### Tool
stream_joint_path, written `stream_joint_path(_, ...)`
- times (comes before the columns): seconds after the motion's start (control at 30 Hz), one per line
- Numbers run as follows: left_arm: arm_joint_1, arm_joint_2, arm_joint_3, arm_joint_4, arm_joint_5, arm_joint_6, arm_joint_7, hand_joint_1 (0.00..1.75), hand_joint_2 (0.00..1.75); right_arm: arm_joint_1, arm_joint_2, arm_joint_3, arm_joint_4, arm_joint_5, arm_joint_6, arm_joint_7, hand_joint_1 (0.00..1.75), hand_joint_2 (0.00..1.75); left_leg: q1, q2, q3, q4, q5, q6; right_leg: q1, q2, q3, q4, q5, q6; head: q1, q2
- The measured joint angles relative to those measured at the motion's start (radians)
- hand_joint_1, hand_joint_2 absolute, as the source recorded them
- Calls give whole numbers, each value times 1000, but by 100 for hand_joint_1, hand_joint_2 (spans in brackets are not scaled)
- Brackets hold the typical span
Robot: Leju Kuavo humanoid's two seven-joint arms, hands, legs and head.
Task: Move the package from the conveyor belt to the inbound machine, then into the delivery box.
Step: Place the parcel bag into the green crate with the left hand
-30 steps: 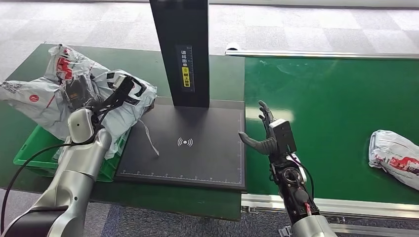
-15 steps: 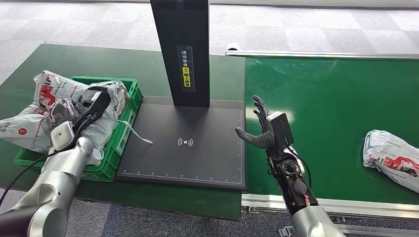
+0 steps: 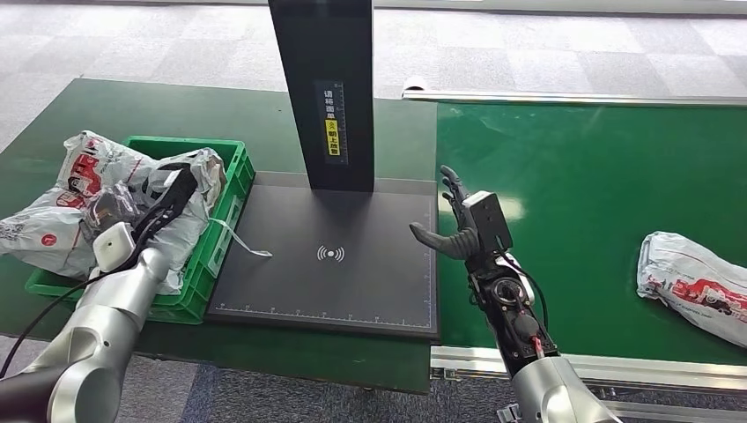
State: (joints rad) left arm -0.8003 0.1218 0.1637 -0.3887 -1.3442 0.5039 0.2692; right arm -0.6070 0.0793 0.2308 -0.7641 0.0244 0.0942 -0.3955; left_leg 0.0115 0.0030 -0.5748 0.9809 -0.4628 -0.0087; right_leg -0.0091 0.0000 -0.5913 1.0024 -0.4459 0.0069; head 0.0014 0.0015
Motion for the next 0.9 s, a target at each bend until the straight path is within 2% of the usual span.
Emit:
stream_joint_path(0.33, 17, -17, 56, -20, 157, 140, -234, 0, 175, 12, -2, 1, -24, 0, 2, 12, 0, 175, 0, 0, 0, 0, 0, 0, 0, 0, 0, 0, 0, 0, 0, 0)
stream_joint_path(0.5, 54, -33, 94, -96, 212, 193, -363, 0, 175, 20, -5, 2, -35, -1, 3, 14, 0, 175, 0, 0, 0, 0, 0, 0, 0, 0, -1, 0, 0, 0, 0, 0)
stream_joint_path(0.67, 87, -73, 178, -224, 269, 195, -558, 0, 175, 26, -11, 5, -40, -4, 3, 12, 0, 175, 0, 1, 0, 0, 0, 0, 0, 0, -1, 0, 0, 0, 0, 0)
stream_joint_path(0.9, 120, -147, 251, -389, 330, 196, -747, 0, 175, 32, -19, 8, -42, -10, 2, -3, 0, 175, 0, 0, 0, 0, 0, 0, 0, 0, -1, 0, 0, 0, 0, 0)
